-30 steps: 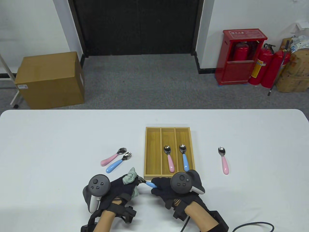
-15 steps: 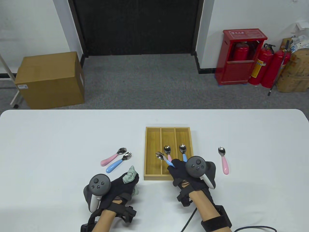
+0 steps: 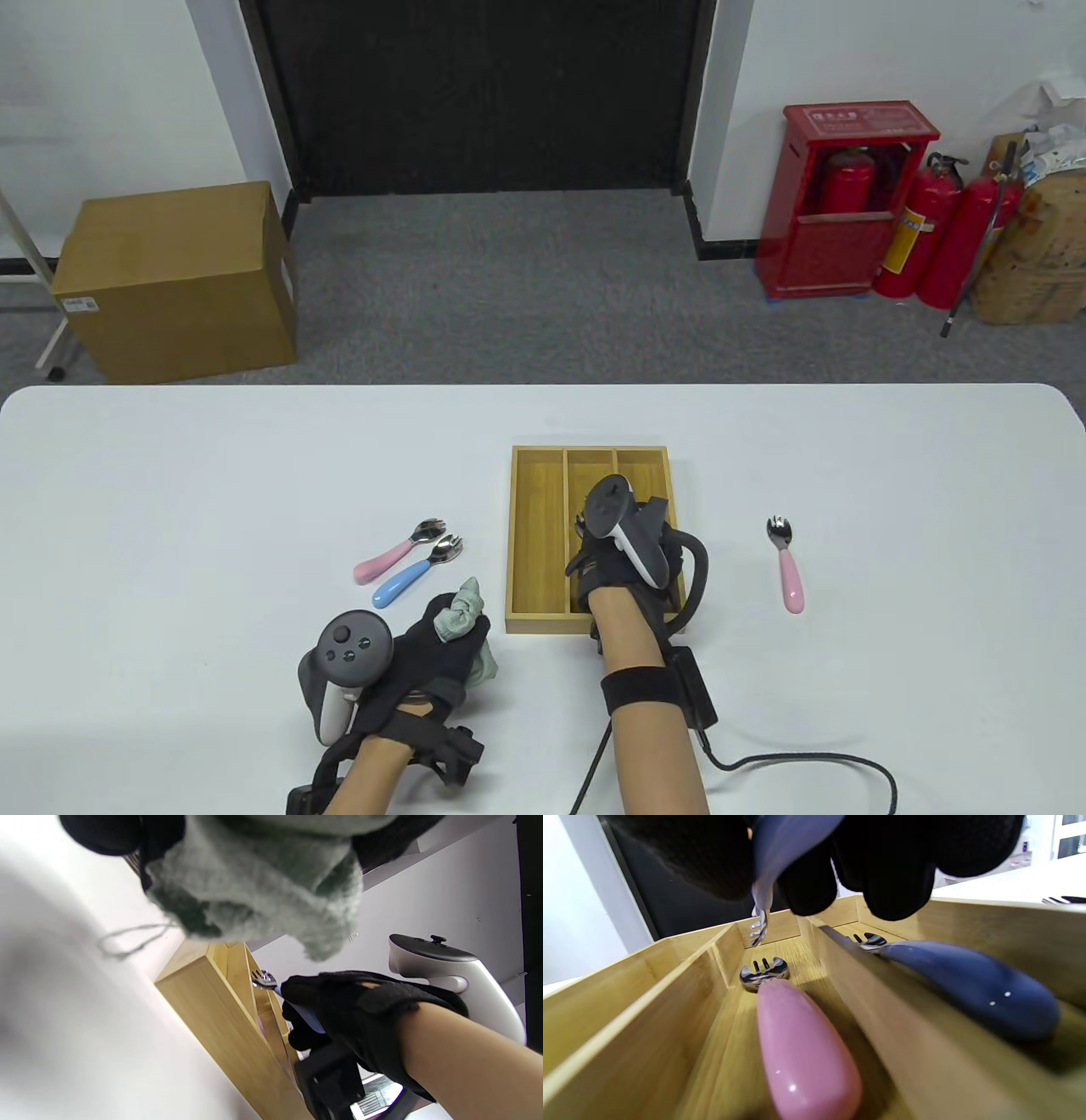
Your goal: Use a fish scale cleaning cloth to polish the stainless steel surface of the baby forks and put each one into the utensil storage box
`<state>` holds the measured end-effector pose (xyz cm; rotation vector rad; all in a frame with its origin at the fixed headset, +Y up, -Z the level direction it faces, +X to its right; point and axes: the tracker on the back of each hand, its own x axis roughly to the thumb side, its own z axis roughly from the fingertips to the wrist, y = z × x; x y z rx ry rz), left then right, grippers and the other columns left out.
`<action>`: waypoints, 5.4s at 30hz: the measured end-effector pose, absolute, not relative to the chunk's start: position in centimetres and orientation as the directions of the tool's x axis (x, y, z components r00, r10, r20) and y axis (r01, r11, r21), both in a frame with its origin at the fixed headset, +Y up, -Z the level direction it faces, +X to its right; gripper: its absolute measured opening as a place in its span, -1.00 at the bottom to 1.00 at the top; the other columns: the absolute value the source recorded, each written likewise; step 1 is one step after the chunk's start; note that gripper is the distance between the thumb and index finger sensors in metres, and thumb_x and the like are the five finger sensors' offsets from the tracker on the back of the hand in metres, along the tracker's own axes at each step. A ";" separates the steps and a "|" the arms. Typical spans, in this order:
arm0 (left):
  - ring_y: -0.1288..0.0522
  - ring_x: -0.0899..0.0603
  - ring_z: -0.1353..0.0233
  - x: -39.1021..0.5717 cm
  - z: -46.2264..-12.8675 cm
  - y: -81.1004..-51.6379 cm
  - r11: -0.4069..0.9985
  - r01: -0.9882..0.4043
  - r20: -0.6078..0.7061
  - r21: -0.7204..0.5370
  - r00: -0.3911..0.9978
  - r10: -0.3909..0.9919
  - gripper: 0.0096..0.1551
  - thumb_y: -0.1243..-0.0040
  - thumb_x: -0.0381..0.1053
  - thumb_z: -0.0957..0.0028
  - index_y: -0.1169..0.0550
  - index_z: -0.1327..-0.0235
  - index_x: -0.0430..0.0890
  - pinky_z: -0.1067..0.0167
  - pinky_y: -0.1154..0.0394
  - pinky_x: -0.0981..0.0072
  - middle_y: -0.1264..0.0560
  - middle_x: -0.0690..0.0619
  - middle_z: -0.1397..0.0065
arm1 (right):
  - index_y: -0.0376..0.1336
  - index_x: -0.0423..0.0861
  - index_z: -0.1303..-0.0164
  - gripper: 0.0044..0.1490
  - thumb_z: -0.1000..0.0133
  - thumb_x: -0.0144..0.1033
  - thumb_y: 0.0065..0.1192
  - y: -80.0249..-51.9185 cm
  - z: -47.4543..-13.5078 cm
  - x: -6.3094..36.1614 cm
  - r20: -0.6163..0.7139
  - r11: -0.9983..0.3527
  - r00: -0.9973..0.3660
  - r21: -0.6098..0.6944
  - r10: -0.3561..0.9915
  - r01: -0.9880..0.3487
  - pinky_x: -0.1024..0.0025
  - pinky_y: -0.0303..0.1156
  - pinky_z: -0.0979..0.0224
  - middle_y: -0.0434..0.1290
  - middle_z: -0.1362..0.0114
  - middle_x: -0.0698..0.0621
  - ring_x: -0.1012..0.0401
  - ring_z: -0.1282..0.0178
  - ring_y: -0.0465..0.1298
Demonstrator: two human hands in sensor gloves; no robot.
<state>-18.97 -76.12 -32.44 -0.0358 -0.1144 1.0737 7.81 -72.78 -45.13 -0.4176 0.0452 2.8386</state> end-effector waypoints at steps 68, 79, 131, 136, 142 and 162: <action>-0.39 -0.26 -0.50 -18.2 -32.7 -78.5 -0.411 -0.781 -0.109 -0.470 -0.411 0.905 -0.03 0.36 0.58 -0.12 -0.19 -0.64 0.00 -0.41 -0.23 -0.26 -0.31 -0.06 -0.56 | 0.40 -0.15 -0.12 -0.43 0.03 -0.14 0.34 -68.1 -30.1 10.6 0.365 -0.465 -0.399 0.111 0.841 -0.878 -0.01 0.61 0.17 0.61 -0.08 -0.32 0.06 0.28 0.73; -0.24 -0.26 -0.68 -14.4 -31.7 -78.2 -0.281 -0.757 -0.113 -0.590 -0.267 0.957 -0.01 0.21 0.60 -0.19 -0.06 -0.66 -0.01 -0.46 -0.18 -0.26 -0.16 -0.05 -0.68 | 0.42 -0.19 -0.12 -0.41 0.01 -0.13 0.28 -70.1 -29.5 8.0 0.379 -0.482 -0.361 0.299 0.852 -0.823 0.06 0.61 0.32 0.66 0.15 -0.25 0.17 0.47 0.71; -0.78 -0.11 -0.08 -18.3 -31.8 -75.1 0.411 -0.903 0.190 -0.124 0.385 0.903 -0.50 -0.43 0.23 0.10 -0.71 -0.04 0.04 -0.18 -0.54 -0.13 -0.78 0.06 -0.02 | 0.41 -0.08 -0.15 -0.43 0.03 -0.12 0.32 -73.5 -30.8 8.3 0.455 -0.707 -0.558 0.278 0.693 -0.651 -0.08 0.53 0.16 0.59 -0.01 -0.27 0.05 0.32 0.65; -0.78 -0.12 -0.06 -18.5 -32.0 -75.0 0.453 -0.884 0.188 -0.112 0.429 0.883 -0.50 -0.40 0.23 0.10 -0.74 -0.02 0.01 -0.17 -0.54 -0.14 -0.79 0.04 0.01 | 0.41 -0.09 -0.16 -0.43 0.02 -0.12 0.31 -73.7 -30.9 8.2 0.459 -0.719 -0.571 0.273 0.681 -0.639 -0.08 0.53 0.16 0.59 0.00 -0.27 0.04 0.32 0.65; -0.79 -0.12 -0.05 -19.1 -32.1 -74.8 0.520 -0.852 0.170 -0.060 0.504 0.847 -0.53 -0.42 0.20 0.10 -0.75 0.00 0.02 -0.16 -0.55 -0.13 -0.80 0.04 0.03 | 0.40 -0.11 -0.18 -0.41 0.02 -0.12 0.31 -73.8 -31.0 8.0 0.465 -0.733 -0.583 0.266 0.666 -0.626 -0.08 0.53 0.16 0.60 0.01 -0.27 0.05 0.33 0.66; -0.68 -0.16 -0.23 -18.1 -32.3 -76.0 0.304 -0.928 0.161 -0.216 0.273 0.948 -0.50 -0.40 0.00 -0.05 -0.56 -0.27 0.00 -0.26 -0.46 -0.20 -0.66 0.00 -0.21 | 0.39 -0.14 -0.18 -0.40 0.01 -0.12 0.32 -74.1 -30.9 8.2 0.470 -0.729 -0.576 0.259 0.668 -0.634 -0.10 0.52 0.15 0.60 -0.02 -0.28 0.01 0.31 0.66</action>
